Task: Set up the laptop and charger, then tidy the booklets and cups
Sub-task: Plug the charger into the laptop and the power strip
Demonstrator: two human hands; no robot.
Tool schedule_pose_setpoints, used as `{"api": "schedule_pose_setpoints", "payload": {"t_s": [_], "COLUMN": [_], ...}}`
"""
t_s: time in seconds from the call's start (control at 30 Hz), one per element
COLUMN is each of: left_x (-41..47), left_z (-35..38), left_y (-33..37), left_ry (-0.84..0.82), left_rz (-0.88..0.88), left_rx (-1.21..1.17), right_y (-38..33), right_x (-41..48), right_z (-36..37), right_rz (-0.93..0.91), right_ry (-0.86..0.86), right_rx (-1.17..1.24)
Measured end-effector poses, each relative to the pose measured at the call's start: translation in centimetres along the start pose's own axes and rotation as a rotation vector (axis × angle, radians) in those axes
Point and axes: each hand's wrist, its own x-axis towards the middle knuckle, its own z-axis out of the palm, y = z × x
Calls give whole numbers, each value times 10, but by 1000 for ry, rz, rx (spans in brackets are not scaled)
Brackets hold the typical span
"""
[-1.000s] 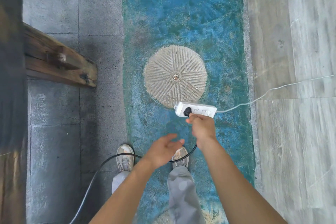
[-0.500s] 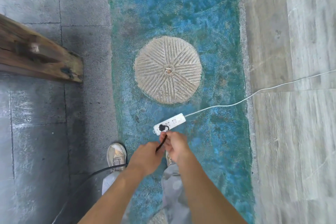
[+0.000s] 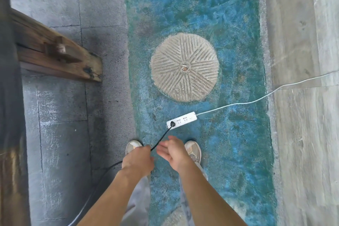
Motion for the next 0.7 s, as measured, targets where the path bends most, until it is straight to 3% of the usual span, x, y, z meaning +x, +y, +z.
{"api": "schedule_pose_setpoints", "payload": {"t_s": [0.3, 0.7], "left_x": [-13, -99], "left_z": [-13, -54], "left_y": [-28, -82], "left_ry": [-26, 52], "left_rz": [-91, -142], "left_rx": [186, -225], "right_y": [10, -14], "right_x": [-24, -96], "right_z": [20, 64], "right_rz": [-131, -292], "right_ry": [-17, 8], "right_rx": [-438, -893]}}
